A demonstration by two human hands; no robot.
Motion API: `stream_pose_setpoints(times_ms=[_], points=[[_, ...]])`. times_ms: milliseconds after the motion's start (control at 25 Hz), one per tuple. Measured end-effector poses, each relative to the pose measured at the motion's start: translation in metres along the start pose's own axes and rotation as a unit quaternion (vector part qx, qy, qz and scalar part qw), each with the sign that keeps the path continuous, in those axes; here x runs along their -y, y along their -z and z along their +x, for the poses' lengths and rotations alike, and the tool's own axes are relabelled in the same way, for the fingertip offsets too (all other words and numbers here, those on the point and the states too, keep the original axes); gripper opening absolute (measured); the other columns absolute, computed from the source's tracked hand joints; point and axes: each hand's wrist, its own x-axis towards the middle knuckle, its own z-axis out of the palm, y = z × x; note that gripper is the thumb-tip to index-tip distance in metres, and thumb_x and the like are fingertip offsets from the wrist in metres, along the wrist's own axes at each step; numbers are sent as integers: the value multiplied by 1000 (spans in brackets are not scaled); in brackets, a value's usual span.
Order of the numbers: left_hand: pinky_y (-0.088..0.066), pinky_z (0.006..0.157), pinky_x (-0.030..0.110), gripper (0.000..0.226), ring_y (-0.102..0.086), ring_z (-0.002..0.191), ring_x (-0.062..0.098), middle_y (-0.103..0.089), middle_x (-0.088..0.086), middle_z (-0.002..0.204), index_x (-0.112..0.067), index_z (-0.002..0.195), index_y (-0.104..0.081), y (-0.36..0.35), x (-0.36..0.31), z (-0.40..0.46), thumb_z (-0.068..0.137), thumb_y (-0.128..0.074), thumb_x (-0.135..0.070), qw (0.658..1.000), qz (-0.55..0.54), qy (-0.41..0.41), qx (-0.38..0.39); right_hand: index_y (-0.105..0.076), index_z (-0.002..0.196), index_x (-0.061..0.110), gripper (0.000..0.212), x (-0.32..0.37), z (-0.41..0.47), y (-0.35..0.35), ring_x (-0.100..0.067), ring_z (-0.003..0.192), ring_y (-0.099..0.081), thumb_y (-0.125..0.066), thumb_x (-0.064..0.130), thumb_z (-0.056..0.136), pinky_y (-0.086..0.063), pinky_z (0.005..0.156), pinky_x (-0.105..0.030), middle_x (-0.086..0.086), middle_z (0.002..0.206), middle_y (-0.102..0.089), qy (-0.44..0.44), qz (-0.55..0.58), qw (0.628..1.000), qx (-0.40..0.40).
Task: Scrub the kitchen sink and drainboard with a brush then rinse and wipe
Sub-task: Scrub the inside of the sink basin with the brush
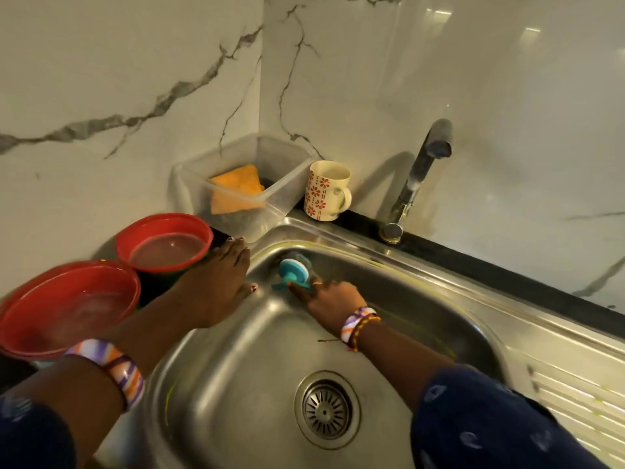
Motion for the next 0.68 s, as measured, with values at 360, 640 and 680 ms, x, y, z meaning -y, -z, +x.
stream_pose_setpoints(times_ms=[360,640,680], points=[[-49,90,35,78,-64,106,30,-67,20,110,7,107,-66,-18,10,8,101,-2,-36,997,-26,-44,-63,-42,139,29,46,-14,-42,-38,-25,66,-67,-47,20,94,-32,49,-25,-12,91,-65,-29,-86,996,10],[7,109,17,90,-15,144,19,-24,12,153,-3,145,-26,-12,9,1,76,3,-53,982,-168,-27,-81,-34,143,23,44,10,-24,-42,-31,103,-62,-20,22,101,-45,72,-32,-12,117,-61,-38,-17,997,65],[7,109,18,90,-14,144,19,-23,12,153,-3,145,-24,-12,8,-2,74,6,-50,983,-161,-20,-83,-31,144,22,43,8,-34,-42,-31,105,-62,-23,24,102,-46,75,-33,-12,119,-60,-49,6,997,62]])
